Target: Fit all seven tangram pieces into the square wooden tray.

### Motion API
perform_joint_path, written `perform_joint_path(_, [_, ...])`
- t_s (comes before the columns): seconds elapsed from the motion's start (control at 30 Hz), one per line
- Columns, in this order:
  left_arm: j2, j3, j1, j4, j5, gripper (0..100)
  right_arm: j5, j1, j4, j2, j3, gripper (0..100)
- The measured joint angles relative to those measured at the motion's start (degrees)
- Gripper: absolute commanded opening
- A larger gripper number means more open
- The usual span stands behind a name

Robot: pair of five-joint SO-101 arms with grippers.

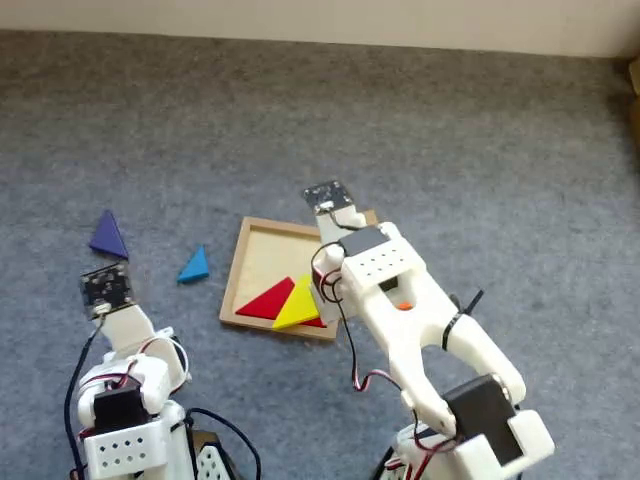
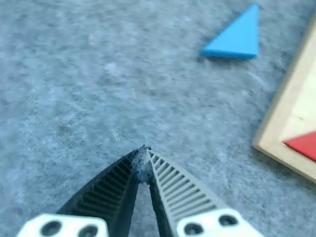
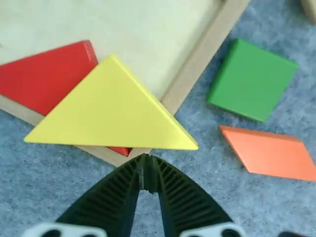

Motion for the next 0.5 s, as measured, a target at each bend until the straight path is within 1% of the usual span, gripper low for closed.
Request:
perform_joint_path(0.13, [0.0,0.0,-2.2,0.0,0.0,1,0.0,1.8,-0.9,3.5,0.1,0.4])
perform_joint_path(0.5, [0.0,0.0,-2.6,0.0,0.0,1,0.0,5.5,-11.2,3.6,-0.1,0.4])
